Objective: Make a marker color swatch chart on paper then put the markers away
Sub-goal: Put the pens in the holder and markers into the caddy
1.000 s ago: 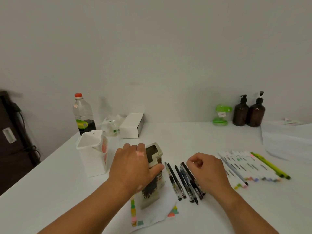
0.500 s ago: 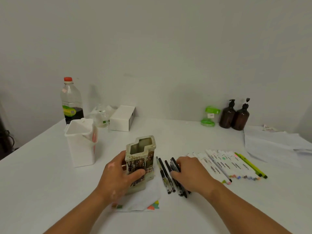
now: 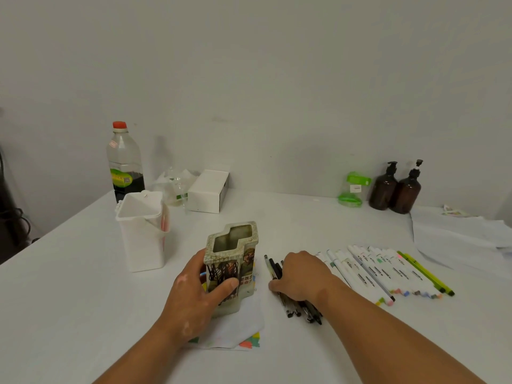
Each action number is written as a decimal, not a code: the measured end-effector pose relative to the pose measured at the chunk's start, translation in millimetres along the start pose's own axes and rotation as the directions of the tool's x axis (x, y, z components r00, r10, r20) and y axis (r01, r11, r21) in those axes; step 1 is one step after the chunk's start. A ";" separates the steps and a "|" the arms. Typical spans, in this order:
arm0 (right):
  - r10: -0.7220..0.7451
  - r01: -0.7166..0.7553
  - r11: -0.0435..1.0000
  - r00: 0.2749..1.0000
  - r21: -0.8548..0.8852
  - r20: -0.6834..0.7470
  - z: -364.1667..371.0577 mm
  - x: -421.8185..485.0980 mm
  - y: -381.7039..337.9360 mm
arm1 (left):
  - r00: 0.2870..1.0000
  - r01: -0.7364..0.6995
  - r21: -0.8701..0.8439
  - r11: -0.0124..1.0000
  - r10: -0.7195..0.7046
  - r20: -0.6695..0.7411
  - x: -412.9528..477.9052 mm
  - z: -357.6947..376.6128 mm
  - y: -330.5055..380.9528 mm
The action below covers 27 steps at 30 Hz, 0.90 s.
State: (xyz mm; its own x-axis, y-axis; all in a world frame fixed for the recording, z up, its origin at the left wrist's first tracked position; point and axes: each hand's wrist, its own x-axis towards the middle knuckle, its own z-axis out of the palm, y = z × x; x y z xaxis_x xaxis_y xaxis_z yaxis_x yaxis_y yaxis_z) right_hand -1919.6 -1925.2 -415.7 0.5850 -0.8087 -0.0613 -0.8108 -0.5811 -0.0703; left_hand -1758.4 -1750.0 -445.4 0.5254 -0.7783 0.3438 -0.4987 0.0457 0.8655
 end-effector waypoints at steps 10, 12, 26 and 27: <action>0.032 -0.032 0.985 0.999 0.168 0.002 17.9 -7.0 -15.9 | 1.000 0.018 -0.031 0.999 -0.018 -0.018 -1.3 3.8 -6.4; 0.032 -0.027 0.984 0.999 0.176 -0.028 22.8 -8.8 -18.9 | 1.000 0.017 -0.030 0.999 -0.017 -0.025 -1.5 4.1 -6.3; 0.066 -0.064 0.608 0.997 0.792 0.030 -23.1 -11.2 -2.5 | 1.000 0.012 -0.068 0.998 -0.013 -0.022 -2.2 4.8 -7.1; 0.076 -0.062 0.458 0.997 0.887 0.030 -37.2 -10.4 -3.0 | 1.000 0.010 -0.073 0.997 -0.011 -0.020 -2.3 4.8 -7.3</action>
State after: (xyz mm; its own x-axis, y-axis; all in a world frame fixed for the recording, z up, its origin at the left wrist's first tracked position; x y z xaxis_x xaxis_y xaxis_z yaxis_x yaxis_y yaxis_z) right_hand -1924.1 -1918.5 -377.8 0.5218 -0.8476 -0.0967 -0.3892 -0.1357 -0.9111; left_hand -1759.2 -1751.5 -454.3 0.5446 -0.7661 0.3412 -0.4419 0.0836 0.8932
